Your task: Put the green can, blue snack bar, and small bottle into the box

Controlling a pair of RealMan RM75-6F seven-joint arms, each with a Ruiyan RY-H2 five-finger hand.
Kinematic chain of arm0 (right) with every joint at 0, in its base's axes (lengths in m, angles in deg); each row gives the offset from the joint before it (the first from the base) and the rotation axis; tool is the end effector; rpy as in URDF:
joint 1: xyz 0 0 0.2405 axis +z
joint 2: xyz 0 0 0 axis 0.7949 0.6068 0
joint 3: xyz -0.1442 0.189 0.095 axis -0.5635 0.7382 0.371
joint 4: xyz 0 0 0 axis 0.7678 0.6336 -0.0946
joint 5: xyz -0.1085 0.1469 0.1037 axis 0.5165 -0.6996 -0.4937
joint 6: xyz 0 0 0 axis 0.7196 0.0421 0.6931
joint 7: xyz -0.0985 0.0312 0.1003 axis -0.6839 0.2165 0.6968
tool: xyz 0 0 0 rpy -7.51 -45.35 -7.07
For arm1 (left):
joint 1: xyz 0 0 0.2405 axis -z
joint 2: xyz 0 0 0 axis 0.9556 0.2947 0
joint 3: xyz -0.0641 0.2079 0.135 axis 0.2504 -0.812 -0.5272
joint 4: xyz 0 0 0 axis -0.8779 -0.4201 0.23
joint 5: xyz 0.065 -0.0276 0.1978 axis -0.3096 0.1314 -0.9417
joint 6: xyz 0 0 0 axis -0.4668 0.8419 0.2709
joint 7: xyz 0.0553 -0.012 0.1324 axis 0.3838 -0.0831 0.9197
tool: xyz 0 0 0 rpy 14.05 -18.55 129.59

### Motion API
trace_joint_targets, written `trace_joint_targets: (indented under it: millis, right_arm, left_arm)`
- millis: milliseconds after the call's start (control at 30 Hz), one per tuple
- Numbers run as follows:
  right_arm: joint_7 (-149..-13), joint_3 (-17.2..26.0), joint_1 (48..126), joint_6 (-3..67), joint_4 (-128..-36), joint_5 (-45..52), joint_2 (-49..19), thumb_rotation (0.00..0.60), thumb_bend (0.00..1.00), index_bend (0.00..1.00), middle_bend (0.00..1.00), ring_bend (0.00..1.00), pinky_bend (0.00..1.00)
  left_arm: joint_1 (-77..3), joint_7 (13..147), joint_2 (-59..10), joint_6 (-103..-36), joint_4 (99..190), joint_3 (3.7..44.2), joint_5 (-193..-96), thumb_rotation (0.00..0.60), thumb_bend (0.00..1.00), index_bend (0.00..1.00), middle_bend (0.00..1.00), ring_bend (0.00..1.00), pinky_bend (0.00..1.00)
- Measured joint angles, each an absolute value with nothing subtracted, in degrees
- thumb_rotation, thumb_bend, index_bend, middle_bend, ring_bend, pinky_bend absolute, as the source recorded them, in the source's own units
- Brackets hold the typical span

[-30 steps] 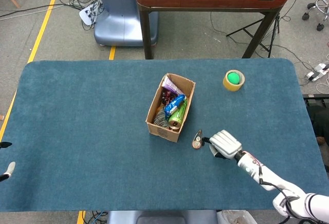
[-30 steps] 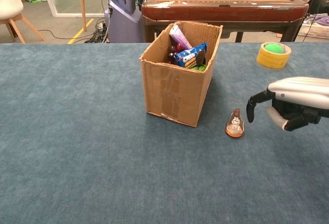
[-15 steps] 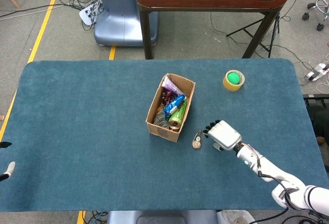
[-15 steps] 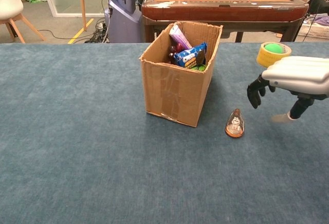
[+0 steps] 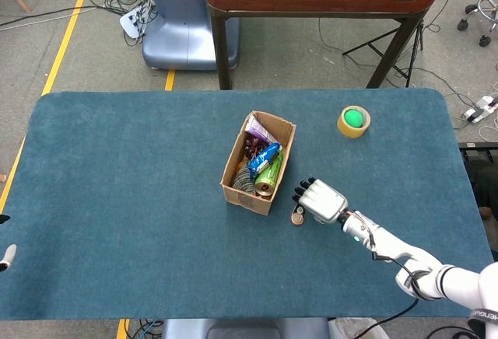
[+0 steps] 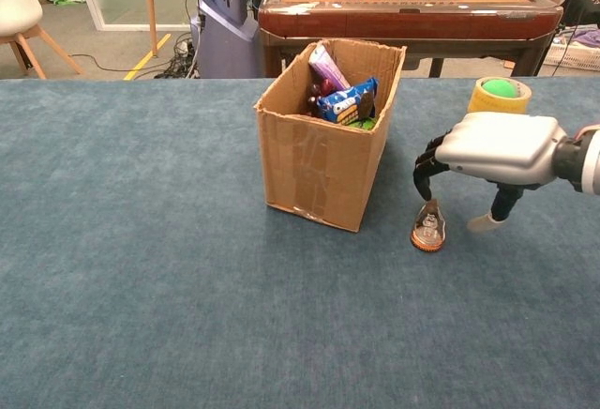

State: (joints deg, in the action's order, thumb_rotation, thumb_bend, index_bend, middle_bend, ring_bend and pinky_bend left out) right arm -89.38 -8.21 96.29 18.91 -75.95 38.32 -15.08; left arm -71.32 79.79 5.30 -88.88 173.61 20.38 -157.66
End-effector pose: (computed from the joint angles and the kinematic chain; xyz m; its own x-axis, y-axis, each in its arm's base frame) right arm -0.2112 -0.3381 -0.0051 0.8281 -0.0834 0.5544 -0.4342 -0.7211 0.5400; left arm -0.3238 0.1648 0.2167 0.4066 0.0177 0.9134 0.8881 0.2270 -0.3997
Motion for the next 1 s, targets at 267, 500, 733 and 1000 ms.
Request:
trace_joint_targets:
  millis: [267,500,733,1000]
  right_arm:
    - [-92.3,-8.3,97.8,17.4,-76.2,38.5,-15.8,0.600,0.11,0.40,0.30,0.24,0.38]
    - [-94.8,-8.1,98.5,15.4,-77.6,36.9,-16.0,0.600,0.18,0.40,0.28,0.21,0.37]
    - [-97.6,-7.6,99.2,13.3,-78.7,34.9,-16.1,0.600,0.23,0.40,0.26,0.19,0.36]
    - [-101.0,-7.1,100.0,11.0,-80.3,32.5,-16.2,0.600,0.25,0.40,0.23,0.16,0.34]
  left_arm:
    - [-71.4,79.8,5.5,-88.9,173.8,20.4,-157.5,0.600,0.31,0.29,0.32,0.27,0.45]
    - [-71.6,79.6,5.8,-89.2,174.0,20.4,-157.5,0.600,0.31,0.29,0.32,0.27,0.45]
    - [-71.7,79.4,6.0,-89.2,174.1,20.5,-157.4,0.600,0.31,0.29,0.32,0.27,0.45]
    - [-71.9,79.1,6.3,-89.4,174.2,20.6,-157.3,0.600,0.31,0.29,0.32,0.27,0.45]
